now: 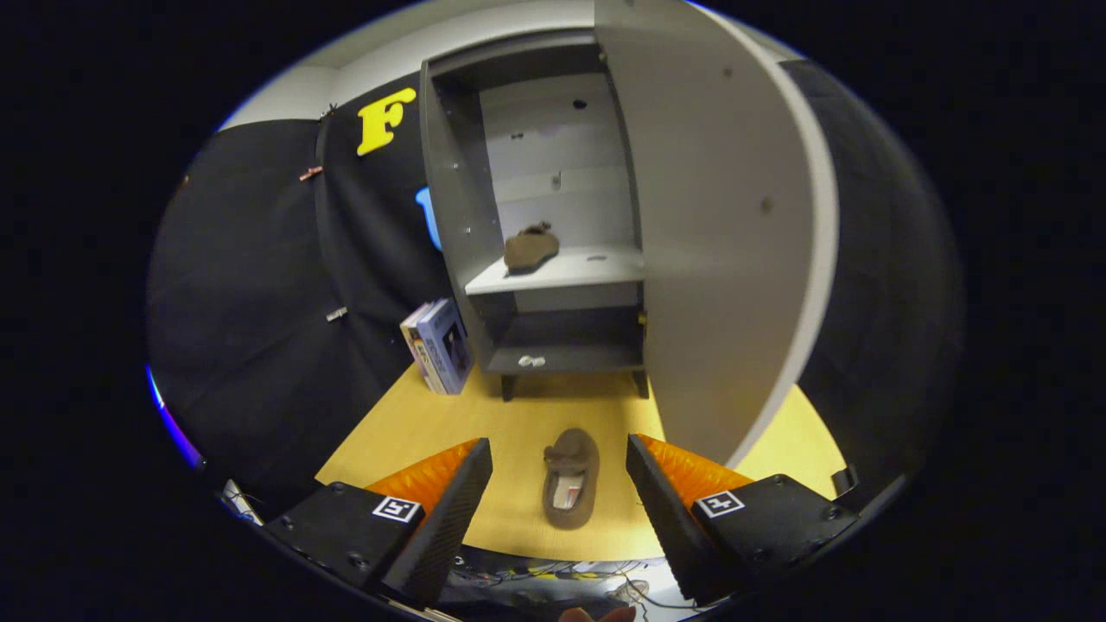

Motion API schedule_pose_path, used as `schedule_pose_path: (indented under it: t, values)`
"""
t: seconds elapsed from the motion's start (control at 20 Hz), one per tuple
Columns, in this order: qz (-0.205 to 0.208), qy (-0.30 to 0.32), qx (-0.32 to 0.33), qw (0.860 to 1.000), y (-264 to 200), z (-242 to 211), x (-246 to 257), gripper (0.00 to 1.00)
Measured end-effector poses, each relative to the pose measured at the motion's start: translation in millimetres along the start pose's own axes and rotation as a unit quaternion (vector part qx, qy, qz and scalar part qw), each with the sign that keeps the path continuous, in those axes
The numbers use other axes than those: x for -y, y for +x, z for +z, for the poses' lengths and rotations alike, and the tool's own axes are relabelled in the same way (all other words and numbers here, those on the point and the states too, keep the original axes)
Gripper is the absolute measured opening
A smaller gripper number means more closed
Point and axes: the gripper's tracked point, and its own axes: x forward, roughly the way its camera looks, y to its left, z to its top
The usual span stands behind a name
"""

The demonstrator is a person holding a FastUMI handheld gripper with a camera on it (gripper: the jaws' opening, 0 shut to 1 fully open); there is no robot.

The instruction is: Open the shoe cabinet door, grab the shoes and put them into the shoe cabinet, then close the shoe cabinet door.

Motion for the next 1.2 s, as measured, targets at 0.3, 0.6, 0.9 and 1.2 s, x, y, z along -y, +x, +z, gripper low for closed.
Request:
schedule_pose_path:
  t: [0.3, 0.6, 0.9, 1.2]
  values:
    - [0.014, 0.009, -0.095, 0.995, 92, -80, -28, 0.99]
    - [-0.018, 0.01, -0.157, 0.987, 171, -156, -14, 0.99]
    - [-0.05, 0.025, -0.136, 0.989, 244, -179, 1, 0.89]
    - [-0.116, 0.001, -0.075, 0.99, 275, -166, 28, 0.48]
